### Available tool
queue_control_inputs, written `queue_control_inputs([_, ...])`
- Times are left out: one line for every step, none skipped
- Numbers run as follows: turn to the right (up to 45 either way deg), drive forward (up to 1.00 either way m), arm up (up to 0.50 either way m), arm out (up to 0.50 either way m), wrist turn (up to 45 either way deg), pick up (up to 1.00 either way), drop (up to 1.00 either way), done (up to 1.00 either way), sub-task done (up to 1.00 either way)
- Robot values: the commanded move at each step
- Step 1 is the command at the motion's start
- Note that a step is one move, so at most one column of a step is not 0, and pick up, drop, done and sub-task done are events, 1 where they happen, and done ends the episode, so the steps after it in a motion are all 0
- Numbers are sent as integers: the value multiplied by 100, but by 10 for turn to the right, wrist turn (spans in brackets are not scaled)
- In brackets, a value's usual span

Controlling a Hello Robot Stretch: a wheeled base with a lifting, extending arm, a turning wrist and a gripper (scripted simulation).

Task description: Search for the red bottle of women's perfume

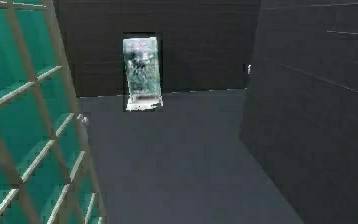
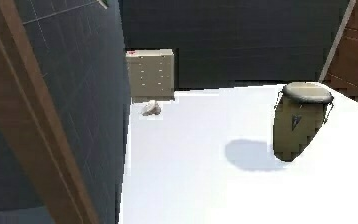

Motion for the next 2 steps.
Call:
queue_control_inputs([0,90,0,0,0,0,0,0,0])
queue_control_inputs([-210,0,0,0,0,0,0,0,0])
